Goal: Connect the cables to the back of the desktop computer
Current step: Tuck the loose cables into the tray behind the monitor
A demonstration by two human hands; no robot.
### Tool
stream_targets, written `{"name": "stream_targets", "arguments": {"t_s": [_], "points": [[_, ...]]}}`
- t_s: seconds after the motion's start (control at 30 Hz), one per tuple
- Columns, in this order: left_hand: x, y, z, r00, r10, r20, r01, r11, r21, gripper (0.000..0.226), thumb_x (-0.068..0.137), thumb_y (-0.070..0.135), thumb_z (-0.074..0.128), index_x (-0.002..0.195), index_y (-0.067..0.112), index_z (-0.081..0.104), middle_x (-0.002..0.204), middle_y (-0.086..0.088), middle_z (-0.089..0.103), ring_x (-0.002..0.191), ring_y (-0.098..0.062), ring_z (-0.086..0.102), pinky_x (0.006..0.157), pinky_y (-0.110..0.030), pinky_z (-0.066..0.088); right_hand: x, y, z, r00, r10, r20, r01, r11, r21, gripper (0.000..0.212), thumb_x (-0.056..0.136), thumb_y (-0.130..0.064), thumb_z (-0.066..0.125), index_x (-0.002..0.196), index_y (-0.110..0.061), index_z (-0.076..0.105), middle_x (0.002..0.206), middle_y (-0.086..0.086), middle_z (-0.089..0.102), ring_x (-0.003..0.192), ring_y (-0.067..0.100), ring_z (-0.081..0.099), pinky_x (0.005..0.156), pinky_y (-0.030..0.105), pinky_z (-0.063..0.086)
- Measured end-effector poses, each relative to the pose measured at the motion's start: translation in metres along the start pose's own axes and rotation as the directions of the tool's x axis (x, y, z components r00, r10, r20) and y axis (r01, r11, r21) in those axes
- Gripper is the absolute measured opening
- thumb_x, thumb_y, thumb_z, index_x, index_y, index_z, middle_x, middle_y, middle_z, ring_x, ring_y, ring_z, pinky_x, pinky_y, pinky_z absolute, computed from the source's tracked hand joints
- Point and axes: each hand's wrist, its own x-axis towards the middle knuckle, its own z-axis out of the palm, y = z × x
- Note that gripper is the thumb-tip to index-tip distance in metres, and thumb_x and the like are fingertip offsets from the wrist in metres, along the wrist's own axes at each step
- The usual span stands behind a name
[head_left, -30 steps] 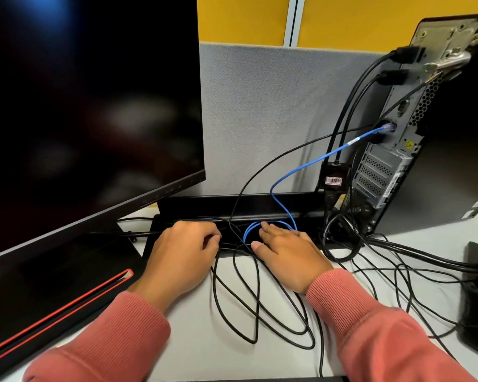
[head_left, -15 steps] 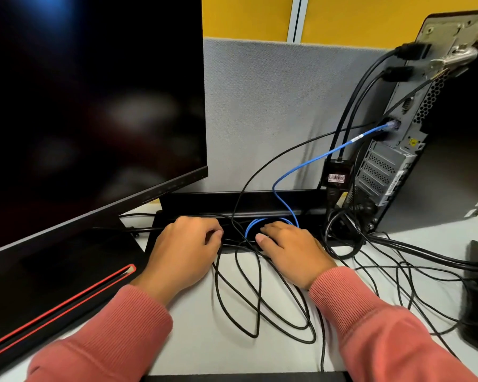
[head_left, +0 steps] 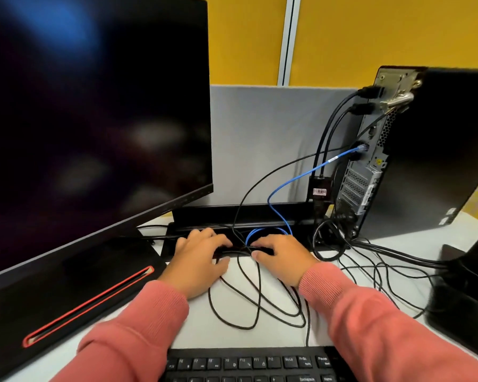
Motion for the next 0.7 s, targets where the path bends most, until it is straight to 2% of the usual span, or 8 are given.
{"name": "stream_targets", "arguments": {"t_s": [0.1, 0.2, 0.3, 0.4, 0.47, 0.53, 0.63, 0.7], "points": [[-0.003, 0.007, -0.002, 0.997, -0.042, -0.063, 0.052, 0.985, 0.167, 0.03, 0.101, 0.039, 0.052, 0.13, 0.033, 0.06, 0.123, 0.009, 0.054, 0.117, -0.019, 0.049, 0.103, -0.037, 0.039, -0.004, -0.01, 0.002, 1.0, -0.016, 0.017, 0.018, 0.989, -0.149, 0.037, 0.101, -0.031, 0.054, 0.136, -0.023, 0.063, 0.131, 0.001, 0.062, 0.119, 0.023, 0.06, 0.104, 0.039, 0.048], [-0.007, 0.015, -0.003, 0.994, -0.094, -0.058, 0.101, 0.985, 0.141, 0.021, 0.102, 0.027, 0.048, 0.115, 0.024, 0.064, 0.112, 0.002, 0.053, 0.104, -0.026, 0.06, 0.088, -0.041, 0.052, -0.009, -0.015, 0.004, 0.999, -0.043, 0.01, 0.044, 0.956, -0.291, 0.034, 0.101, -0.023, 0.053, 0.135, -0.025, 0.061, 0.13, 0.003, 0.056, 0.123, 0.028, 0.052, 0.104, 0.043, 0.045], [-0.008, 0.016, -0.007, 0.991, -0.124, -0.053, 0.131, 0.979, 0.154, 0.016, 0.097, 0.012, 0.049, 0.101, 0.016, 0.064, 0.102, -0.001, 0.051, 0.094, -0.028, 0.062, 0.079, -0.043, 0.055, -0.012, -0.017, 0.001, 1.0, -0.026, -0.009, 0.022, 0.957, -0.289, 0.038, 0.099, -0.013, 0.057, 0.133, -0.026, 0.062, 0.126, 0.002, 0.053, 0.12, 0.027, 0.054, 0.1, 0.038, 0.048], [-0.009, 0.015, -0.017, 0.987, -0.141, -0.081, 0.15, 0.983, 0.107, 0.019, 0.094, 0.009, 0.053, 0.101, 0.017, 0.068, 0.103, -0.001, 0.054, 0.096, -0.028, 0.062, 0.082, -0.041, 0.055, -0.021, -0.016, -0.006, 1.0, 0.018, -0.017, -0.021, 0.986, -0.167, 0.042, 0.095, -0.004, 0.061, 0.132, -0.024, 0.064, 0.119, 0.002, 0.056, 0.112, 0.023, 0.06, 0.093, 0.028, 0.046], [-0.008, 0.016, -0.027, 0.978, -0.158, -0.136, 0.157, 0.987, -0.015, 0.023, 0.094, 0.009, 0.056, 0.109, 0.017, 0.071, 0.106, -0.001, 0.058, 0.099, -0.026, 0.062, 0.088, -0.037, 0.053, -0.028, -0.013, -0.012, 0.997, 0.07, -0.013, -0.07, 0.997, -0.012, 0.042, 0.092, -0.004, 0.066, 0.13, -0.02, 0.064, 0.108, -0.001, 0.059, 0.096, 0.015, 0.06, 0.082, 0.017, 0.043], [-0.01, 0.019, -0.04, 0.963, -0.18, -0.201, 0.148, 0.975, -0.165, 0.029, 0.091, 0.005, 0.06, 0.115, 0.018, 0.071, 0.1, 0.0, 0.06, 0.096, -0.021, 0.061, 0.086, -0.032, 0.051, -0.036, -0.011, -0.019, 0.989, 0.144, -0.025, -0.137, 0.971, 0.194, 0.037, 0.089, -0.004, 0.071, 0.123, -0.018, 0.066, 0.094, 0.001, 0.065, 0.08, 0.011, 0.06, 0.069, 0.012, 0.045], [-0.014, 0.024, -0.057, 0.94, -0.269, -0.209, 0.166, 0.898, -0.407, 0.038, 0.086, -0.001, 0.066, 0.114, 0.023, 0.071, 0.104, 0.001, 0.061, 0.092, -0.02, 0.067, 0.083, -0.032, 0.056, -0.045, -0.008, -0.028, 0.969, 0.245, -0.041, -0.204, 0.877, 0.435, 0.027, 0.086, 0.004, 0.069, 0.105, -0.014, 0.068, 0.086, 0.015, 0.074, 0.067, 0.016, 0.065, 0.066, 0.024, 0.053], [-0.02, 0.026, -0.064, 0.928, -0.341, -0.147, 0.211, 0.81, -0.548, 0.039, 0.083, -0.001, 0.07, 0.11, 0.027, 0.072, 0.11, 0.002, 0.063, 0.092, -0.022, 0.071, 0.078, -0.031, 0.059, -0.051, -0.007, -0.032, 0.961, 0.271, -0.064, -0.199, 0.832, 0.519, 0.024, 0.083, 0.007, 0.068, 0.098, -0.012, 0.069, 0.078, 0.014, 0.073, 0.062, 0.016, 0.064, 0.063, 0.028, 0.053]]}}
